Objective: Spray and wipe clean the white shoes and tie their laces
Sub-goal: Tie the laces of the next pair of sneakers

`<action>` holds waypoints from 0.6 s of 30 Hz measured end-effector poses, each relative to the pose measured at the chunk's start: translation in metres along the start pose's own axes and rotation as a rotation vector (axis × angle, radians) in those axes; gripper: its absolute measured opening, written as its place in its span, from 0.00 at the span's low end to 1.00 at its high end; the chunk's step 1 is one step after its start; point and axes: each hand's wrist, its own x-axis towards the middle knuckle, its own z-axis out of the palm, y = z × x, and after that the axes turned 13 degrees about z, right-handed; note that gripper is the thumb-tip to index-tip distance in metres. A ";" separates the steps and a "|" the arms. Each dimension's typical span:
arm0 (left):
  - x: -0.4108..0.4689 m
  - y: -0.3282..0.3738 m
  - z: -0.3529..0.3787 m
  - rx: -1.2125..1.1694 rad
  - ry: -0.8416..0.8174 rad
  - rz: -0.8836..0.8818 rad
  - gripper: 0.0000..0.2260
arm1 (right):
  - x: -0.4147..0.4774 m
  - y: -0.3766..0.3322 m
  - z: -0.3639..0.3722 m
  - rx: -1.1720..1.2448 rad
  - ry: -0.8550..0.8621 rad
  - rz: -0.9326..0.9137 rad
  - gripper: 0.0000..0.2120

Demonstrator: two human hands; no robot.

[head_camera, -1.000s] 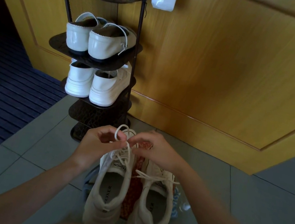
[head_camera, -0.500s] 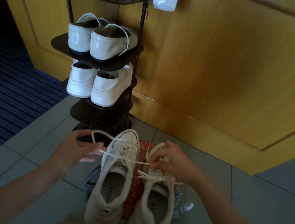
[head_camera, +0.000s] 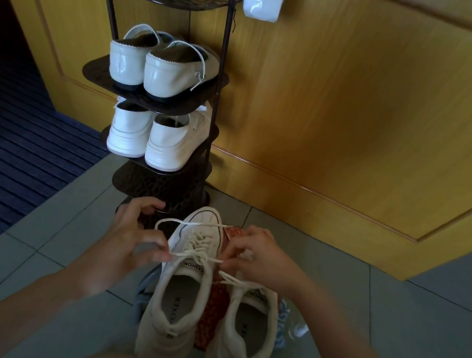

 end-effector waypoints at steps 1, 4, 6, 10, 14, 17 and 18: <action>0.000 -0.002 -0.003 0.011 -0.019 -0.005 0.14 | -0.001 0.003 -0.001 -0.019 0.000 -0.001 0.05; 0.001 -0.006 -0.009 -0.052 -0.124 -0.016 0.12 | -0.003 0.013 -0.006 -0.020 -0.018 0.007 0.03; 0.001 -0.005 -0.010 -0.209 -0.151 -0.108 0.10 | -0.005 0.014 -0.009 -0.022 -0.019 -0.005 0.04; 0.007 0.002 -0.018 -0.604 -0.046 -0.247 0.25 | -0.007 0.016 -0.009 -0.080 -0.008 -0.005 0.06; 0.021 0.016 -0.015 -1.052 0.032 -0.299 0.20 | -0.012 0.013 -0.017 0.074 0.008 -0.016 0.03; 0.028 0.021 -0.004 -1.109 0.090 -0.356 0.18 | -0.013 0.001 -0.021 0.255 0.001 -0.046 0.04; 0.030 0.022 -0.001 -1.081 0.071 -0.364 0.21 | -0.012 -0.003 -0.020 0.320 -0.007 -0.039 0.04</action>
